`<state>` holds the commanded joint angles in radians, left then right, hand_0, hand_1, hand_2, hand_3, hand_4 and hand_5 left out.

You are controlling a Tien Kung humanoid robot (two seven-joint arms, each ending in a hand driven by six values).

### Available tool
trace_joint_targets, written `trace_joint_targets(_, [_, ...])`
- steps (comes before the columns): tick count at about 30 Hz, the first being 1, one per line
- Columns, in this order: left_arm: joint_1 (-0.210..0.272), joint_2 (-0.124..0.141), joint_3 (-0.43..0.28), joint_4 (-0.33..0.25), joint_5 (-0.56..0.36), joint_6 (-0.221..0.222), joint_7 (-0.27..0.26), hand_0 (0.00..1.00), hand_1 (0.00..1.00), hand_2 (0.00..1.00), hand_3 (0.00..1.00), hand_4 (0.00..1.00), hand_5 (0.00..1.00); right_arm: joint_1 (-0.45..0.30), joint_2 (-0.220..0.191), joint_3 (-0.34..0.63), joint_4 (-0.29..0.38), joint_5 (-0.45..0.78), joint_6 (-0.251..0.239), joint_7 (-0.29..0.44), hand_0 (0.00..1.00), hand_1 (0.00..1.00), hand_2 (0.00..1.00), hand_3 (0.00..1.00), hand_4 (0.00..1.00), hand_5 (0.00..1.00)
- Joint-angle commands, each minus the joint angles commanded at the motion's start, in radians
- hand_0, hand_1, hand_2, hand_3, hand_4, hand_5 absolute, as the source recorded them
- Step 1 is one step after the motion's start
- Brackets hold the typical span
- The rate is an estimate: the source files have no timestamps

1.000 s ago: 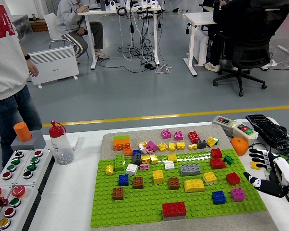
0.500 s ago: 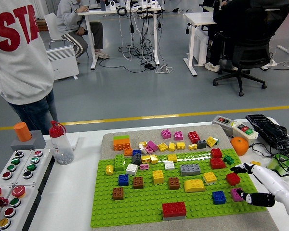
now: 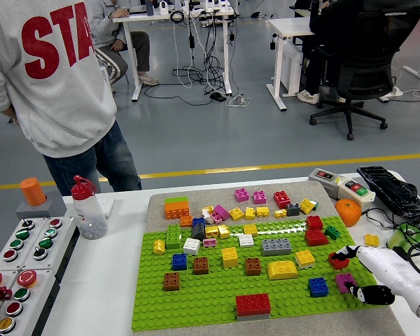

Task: Pick up the brick,pile it on top of brick,press brick,pick up the brick,pile it on top of brick,press brick

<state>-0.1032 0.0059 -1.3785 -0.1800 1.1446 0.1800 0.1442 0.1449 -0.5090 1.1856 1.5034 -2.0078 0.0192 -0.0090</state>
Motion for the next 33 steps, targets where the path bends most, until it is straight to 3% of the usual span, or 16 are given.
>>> trace_joint_targets(13, [-0.002, 0.000, 0.000, 0.000, 0.004, 0.000, 0.002, 0.652, 0.682, 0.707, 0.572, 0.301, 0.998, 0.011, -0.002, -0.018, -0.023, -0.031, 0.022, -0.023, 0.774, 0.744, 0.700, 0.717, 0.662, 0.002])
trace_joint_targets(33, [-0.001, -0.002, 0.000, 0.000, 0.006, 0.001, 0.005, 0.652, 0.682, 0.707, 0.572, 0.300, 0.998, 0.033, 0.006, -0.044, -0.085, -0.056, 0.011, -0.020, 0.758, 0.730, 0.689, 0.701, 0.664, 0.002])
